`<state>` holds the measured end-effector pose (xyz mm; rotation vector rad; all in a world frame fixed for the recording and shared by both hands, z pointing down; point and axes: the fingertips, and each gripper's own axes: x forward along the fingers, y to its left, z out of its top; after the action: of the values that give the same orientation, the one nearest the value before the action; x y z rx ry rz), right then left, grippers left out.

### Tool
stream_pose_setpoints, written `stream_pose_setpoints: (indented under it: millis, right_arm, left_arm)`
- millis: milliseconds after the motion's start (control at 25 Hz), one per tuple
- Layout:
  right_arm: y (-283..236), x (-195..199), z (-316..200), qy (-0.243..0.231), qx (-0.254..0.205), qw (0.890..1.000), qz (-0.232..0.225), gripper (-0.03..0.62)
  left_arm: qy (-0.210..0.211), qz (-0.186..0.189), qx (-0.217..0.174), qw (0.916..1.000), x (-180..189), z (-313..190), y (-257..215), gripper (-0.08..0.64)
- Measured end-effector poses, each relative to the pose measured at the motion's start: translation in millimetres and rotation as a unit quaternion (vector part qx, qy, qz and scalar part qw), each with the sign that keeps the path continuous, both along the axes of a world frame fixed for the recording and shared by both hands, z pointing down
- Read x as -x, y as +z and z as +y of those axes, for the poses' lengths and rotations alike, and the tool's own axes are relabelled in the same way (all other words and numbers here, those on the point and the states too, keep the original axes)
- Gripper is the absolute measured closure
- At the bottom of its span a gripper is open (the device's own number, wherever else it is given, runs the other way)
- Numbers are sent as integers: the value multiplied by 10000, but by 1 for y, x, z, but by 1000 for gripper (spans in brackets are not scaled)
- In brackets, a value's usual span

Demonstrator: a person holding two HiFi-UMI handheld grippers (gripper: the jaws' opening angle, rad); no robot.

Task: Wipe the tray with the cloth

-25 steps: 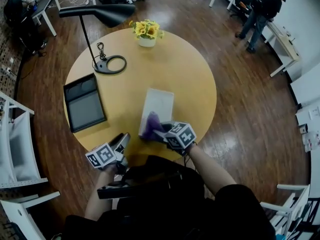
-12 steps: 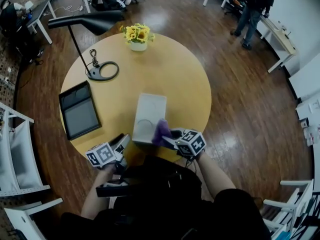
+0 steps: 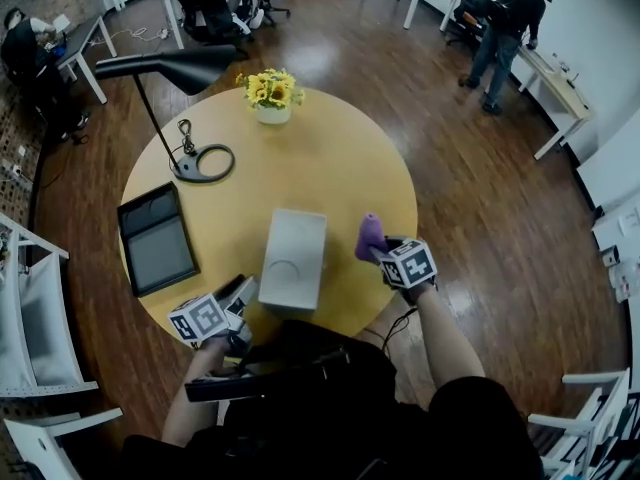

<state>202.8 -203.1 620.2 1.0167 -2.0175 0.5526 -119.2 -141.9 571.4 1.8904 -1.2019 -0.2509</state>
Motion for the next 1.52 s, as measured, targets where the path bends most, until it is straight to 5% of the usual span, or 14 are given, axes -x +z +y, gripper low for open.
stream_pose_setpoints:
  millis: [80, 200, 400, 520, 680, 880, 1040, 1320, 1520]
  right_arm:
    - [-2, -6, -9, 178, 3, 9998, -6, 467]
    - [-5, -9, -22, 316, -204, 9992, 119, 322]
    - [-21, 2, -37, 405, -597, 9972, -178, 311]
    - [-48, 16, -40, 505, -976, 9895, -939, 416]
    - [-108, 22, -34, 625, -2048, 9616, -1718, 589]
    - [-169, 14, -16, 831, -3053, 9267, -2026, 591]
    - [-186, -11, -6, 1348, -3253, 9085, -2251, 591]
    - [-168, -28, 10, 1862, -3019, 9042, -2379, 591]
    - [-173, -29, 21, 2182, -2859, 8847, -2966, 592]
  left_arm:
    - [-36, 9, -19, 10000, 1, 0, -2, 374]
    - [-120, -34, 0, 9999, 9, 2, -1, 374]
    - [-247, 49, -135, 9996, 19, 2, -10, 374]
    - [-280, -53, -596, 9978, 27, -2, -30, 384]
    - [-195, -879, -1570, 9835, 35, -5, -76, 458]
    - [-496, -1416, -2531, 9557, 54, -2, -136, 523]
    - [-949, -1438, -2776, 9451, 75, 4, -153, 524]
    - [-1216, -1555, -2622, 9446, 103, 14, -144, 523]
    - [-1325, -1556, -2737, 9398, 100, 16, -145, 523]
